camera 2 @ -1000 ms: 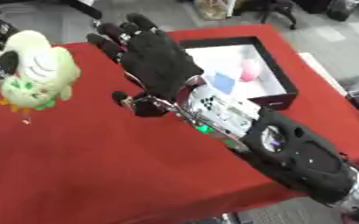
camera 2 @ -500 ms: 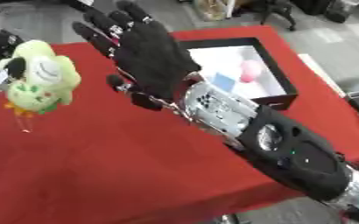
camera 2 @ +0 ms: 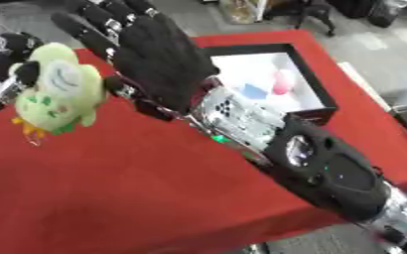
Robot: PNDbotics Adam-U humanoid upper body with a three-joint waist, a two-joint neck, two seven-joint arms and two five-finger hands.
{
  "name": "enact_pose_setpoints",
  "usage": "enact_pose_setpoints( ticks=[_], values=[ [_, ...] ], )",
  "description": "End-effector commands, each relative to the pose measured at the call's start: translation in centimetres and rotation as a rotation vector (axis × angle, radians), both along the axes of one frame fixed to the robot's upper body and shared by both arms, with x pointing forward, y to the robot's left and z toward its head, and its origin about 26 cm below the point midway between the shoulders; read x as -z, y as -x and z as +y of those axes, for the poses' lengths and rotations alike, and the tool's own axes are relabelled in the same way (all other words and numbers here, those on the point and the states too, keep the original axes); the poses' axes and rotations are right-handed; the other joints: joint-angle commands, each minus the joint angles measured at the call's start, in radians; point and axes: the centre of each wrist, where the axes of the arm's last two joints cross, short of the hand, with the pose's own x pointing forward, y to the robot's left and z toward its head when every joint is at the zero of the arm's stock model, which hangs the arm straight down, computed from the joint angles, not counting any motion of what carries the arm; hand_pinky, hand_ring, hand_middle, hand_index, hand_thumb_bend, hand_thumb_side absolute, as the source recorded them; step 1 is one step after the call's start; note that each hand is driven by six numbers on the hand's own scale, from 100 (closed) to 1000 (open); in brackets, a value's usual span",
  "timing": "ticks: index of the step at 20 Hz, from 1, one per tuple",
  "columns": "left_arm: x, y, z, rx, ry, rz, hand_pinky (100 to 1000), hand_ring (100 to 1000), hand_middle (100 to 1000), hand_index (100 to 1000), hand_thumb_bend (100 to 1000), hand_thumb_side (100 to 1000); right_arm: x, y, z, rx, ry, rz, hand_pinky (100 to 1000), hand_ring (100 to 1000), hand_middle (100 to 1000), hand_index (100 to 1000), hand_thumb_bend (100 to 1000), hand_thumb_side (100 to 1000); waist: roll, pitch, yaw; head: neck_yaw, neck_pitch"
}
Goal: Pick up the objects with one hand, pass them to the other hand, and then place them into the box on the other side of the table.
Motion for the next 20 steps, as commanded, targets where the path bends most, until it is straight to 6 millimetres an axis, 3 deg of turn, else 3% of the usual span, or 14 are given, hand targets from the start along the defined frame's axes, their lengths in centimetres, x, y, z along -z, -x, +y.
enact_pose_setpoints(
  ticks=[1, 10, 20],
  values=[
    [-1.8, 0.4, -1.0, 0.136, -0.018, -0.151, 609, 307, 220, 383, 100, 466, -1.1, 0.4, 0.2, -0.038, 0.01, -0.026, 894, 749, 864, 943, 422, 102, 0.003, -0.011, 0.0, -0.006, -0.003],
    [-2.6, 0.5, -0.5, 0.141, -0.039, -0.177, 613, 306, 218, 382, 100, 441, -0.3, 0.5, 0.2, -0.052, 0.055, 0.051, 897, 764, 883, 964, 422, 110, 0.008, -0.012, 0.0, -0.011, -0.003],
    [-2.9, 0.2, 0.1, 0.12, -0.003, -0.13, 608, 303, 217, 380, 100, 482, 0.3, 0.7, 0.2, -0.056, 0.066, 0.077, 888, 768, 885, 967, 412, 105, 0.005, -0.013, 0.003, -0.01, -0.003]
  ],
)
